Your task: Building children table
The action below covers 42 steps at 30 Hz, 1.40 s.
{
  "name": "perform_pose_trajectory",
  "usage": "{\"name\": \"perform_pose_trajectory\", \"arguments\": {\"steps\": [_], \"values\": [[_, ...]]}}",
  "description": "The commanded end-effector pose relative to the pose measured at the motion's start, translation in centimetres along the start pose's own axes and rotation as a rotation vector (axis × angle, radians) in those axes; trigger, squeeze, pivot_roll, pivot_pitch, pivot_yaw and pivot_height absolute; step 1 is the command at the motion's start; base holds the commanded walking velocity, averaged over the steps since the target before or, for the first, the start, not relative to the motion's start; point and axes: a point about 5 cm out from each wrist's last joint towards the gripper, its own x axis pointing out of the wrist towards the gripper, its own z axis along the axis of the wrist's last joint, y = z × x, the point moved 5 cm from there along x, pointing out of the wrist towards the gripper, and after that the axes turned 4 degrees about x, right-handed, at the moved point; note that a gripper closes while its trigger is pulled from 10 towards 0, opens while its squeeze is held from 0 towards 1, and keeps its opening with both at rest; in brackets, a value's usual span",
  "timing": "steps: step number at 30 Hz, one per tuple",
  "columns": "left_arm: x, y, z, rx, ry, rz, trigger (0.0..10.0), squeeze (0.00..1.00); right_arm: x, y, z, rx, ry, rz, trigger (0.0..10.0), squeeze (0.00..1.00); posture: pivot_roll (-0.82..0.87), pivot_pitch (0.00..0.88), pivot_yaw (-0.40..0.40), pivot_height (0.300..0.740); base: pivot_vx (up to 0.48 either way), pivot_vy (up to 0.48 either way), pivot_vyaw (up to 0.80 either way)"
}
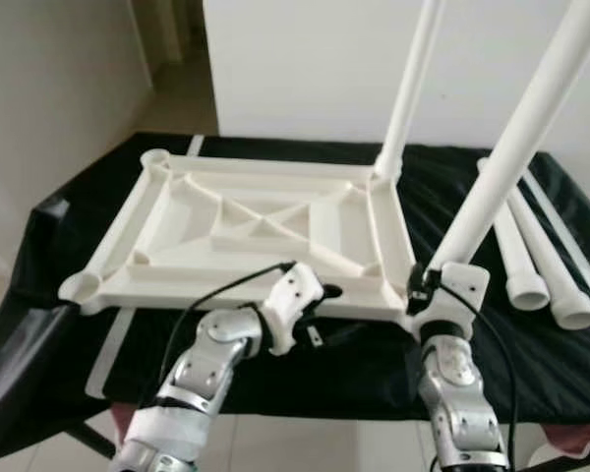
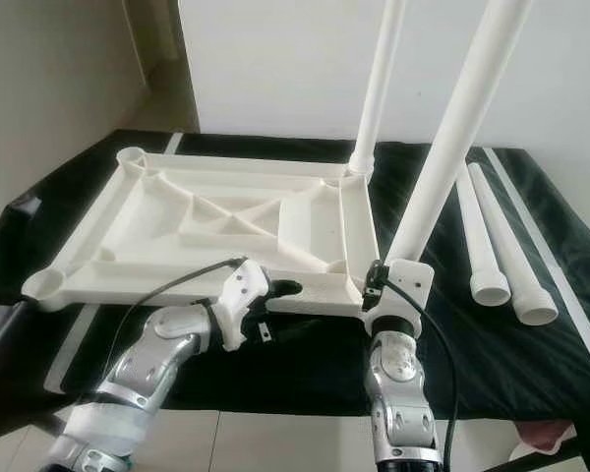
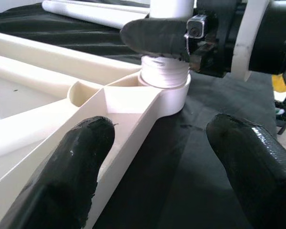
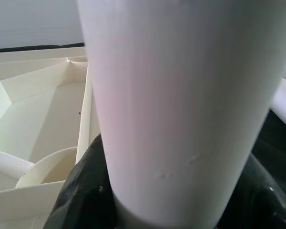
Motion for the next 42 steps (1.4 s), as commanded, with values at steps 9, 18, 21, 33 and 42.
{"name": "perform_pose_trajectory", "arguments": {"steps": [9,18,21,33,42], "values": [[0.6,0.4,0.7,-0.005,-0.02,0.032,10.0,0.0,-0.8,-0.2,-1.5,0.032,0.071,-0.032,10.0,1.0,-0.04,0.0,0.0,0.74,0.0,0.0,0.0],[0.4,0.2,0.5,-0.01,-0.018,0.037,10.0,0.0,0.4,0.1,-0.1,0.006,0.06,0.178,10.0,1.0,-0.05,0.0,0.0,0.74,0.0,0.0,0.0],[0.6,-0.2,0.4,-0.012,-0.017,0.027,10.0,0.0,1.2,-0.1,0.3,-0.025,0.065,0.251,10.0,0.27,-0.04,0.0,-0.002,0.74,0.0,0.0,0.0],[0.8,-1.6,0.7,0.0,-0.012,-0.033,10.0,0.0,0.8,1.4,-0.2,-0.193,0.1,0.664,10.0,0.0,-0.02,0.0,-0.029,0.74,0.0,0.0,0.0],[0.6,-0.9,0.7,0.021,-0.004,0.017,10.0,0.0,1.6,1.2,-0.5,-0.264,0.115,0.736,3.3,0.0,0.0,0.0,-0.044,0.74,0.0,0.0,0.0]]}}
